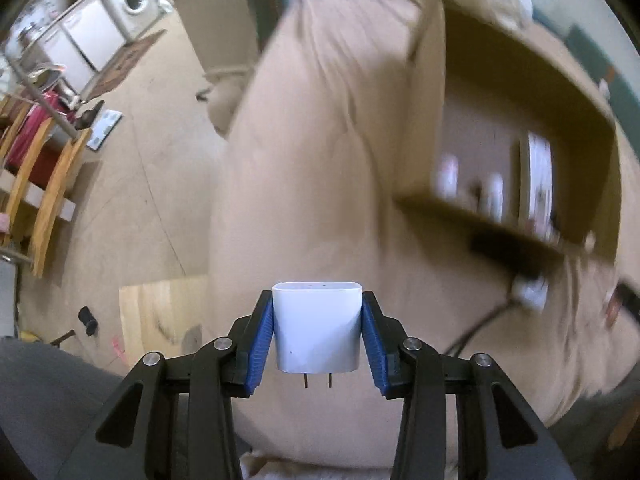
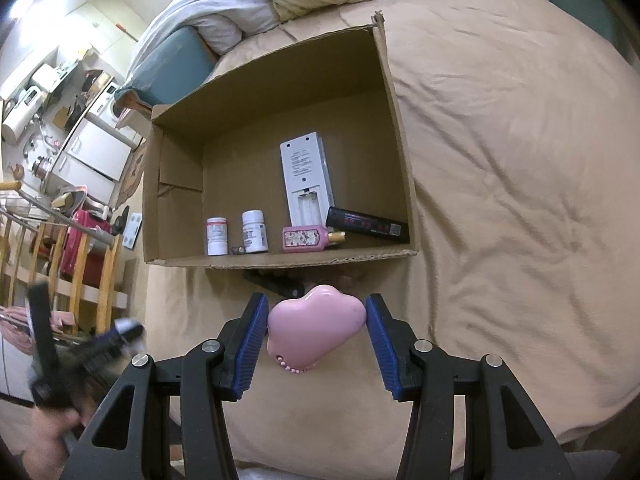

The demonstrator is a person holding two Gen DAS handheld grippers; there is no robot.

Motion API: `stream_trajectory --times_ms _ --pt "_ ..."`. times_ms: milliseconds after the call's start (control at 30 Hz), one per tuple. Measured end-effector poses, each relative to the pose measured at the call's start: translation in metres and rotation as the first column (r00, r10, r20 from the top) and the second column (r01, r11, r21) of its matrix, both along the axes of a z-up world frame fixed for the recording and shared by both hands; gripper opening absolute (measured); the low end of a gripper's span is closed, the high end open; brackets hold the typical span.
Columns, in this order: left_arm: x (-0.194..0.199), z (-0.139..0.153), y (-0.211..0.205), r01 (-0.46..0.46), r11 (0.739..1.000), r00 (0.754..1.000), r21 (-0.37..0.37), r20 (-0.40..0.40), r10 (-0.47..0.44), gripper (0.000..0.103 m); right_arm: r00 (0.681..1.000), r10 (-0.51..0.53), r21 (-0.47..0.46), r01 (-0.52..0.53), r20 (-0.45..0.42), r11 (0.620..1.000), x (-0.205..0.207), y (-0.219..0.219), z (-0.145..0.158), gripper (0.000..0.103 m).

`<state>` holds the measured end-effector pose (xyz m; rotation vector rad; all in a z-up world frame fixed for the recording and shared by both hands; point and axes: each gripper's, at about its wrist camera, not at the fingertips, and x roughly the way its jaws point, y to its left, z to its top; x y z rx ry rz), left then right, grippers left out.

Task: Organize rigid objects
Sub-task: 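Lower the charger plug and pink case into the box and open both tools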

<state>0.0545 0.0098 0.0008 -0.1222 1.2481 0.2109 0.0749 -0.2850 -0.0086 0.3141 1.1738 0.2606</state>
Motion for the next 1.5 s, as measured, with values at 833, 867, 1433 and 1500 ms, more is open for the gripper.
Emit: stream_trajectory --times_ms 833,867,1433,1500 --pt "0.105 0.046 -0.071 0.257 0.966 0.946 0.014 0.203 -0.254 0.038 0.982 -0.014 0.091 -0.004 0.188 0.996 0.066 0.009 0.069 0.053" --pt "0.111 0.042 -0.076 0.270 0.963 0.943 0.005 0.200 -0.265 0.038 0.982 -0.015 0.117 -0.007 0.189 0.993 0.072 0.011 0.067 0.053" --pt "0.146 -0.040 -0.108 0.370 0.929 0.923 -0.002 0.114 -0.367 0.038 0.996 0.034 0.029 -0.036 0.077 0.999 0.102 0.042 -0.002 0.053" --pt "0.147 -0.046 -0.108 0.375 0.927 0.922 -0.001 0.100 -0.373 0.038 0.996 0.043 0.011 -0.044 0.072 0.999 0.102 0.046 -0.006 0.053"
